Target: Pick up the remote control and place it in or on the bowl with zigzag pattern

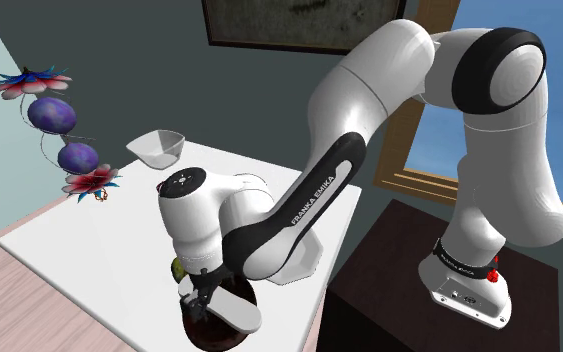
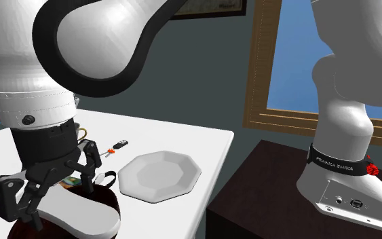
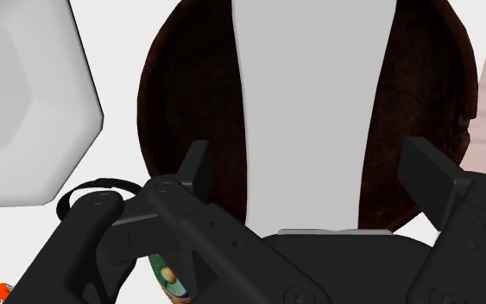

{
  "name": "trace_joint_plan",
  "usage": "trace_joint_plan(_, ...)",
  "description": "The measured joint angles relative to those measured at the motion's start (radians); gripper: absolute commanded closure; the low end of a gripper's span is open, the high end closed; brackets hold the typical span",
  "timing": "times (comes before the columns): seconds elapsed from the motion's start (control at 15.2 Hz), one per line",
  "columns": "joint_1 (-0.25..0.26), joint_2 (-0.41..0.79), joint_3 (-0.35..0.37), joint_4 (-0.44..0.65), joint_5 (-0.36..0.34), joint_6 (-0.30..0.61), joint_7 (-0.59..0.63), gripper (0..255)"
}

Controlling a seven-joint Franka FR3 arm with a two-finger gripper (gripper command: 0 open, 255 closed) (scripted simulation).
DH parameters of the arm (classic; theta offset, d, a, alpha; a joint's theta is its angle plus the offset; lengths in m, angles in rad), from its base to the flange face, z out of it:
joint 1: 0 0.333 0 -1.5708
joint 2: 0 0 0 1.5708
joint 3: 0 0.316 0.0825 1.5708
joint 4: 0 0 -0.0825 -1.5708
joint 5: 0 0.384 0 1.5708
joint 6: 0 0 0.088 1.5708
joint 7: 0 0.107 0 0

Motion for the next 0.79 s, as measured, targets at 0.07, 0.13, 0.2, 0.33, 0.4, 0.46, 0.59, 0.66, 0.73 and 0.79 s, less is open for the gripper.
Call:
trace_joint_plan(0.07,0.000,0.000,0.000,0.000,0.000,0.000,0.000,0)
trace_joint_plan(0.13,-0.003,-0.013,0.003,0.000,0.006,-0.012,-0.004,0)
trace_joint_plan(0.2,-0.005,-0.025,0.007,0.006,0.012,-0.029,-0.007,0)
trace_joint_plan(0.33,-0.011,-0.056,0.015,0.025,0.028,-0.078,-0.018,0)
trace_joint_plan(0.4,-0.012,-0.065,0.018,0.025,0.032,-0.086,-0.019,0)
trace_joint_plan(0.46,-0.012,-0.070,0.019,0.027,0.034,-0.092,-0.020,0)
trace_joint_plan(0.59,-0.015,-0.074,0.019,0.027,0.036,-0.097,-0.023,0)
trace_joint_plan(0.66,-0.015,-0.075,0.020,0.027,0.037,-0.097,-0.023,0)
trace_joint_plan(0.73,-0.015,-0.075,0.020,0.027,0.037,-0.098,-0.023,0)
trace_joint_plan(0.79,-0.015,-0.076,0.020,0.027,0.037,-0.098,-0.024,0)
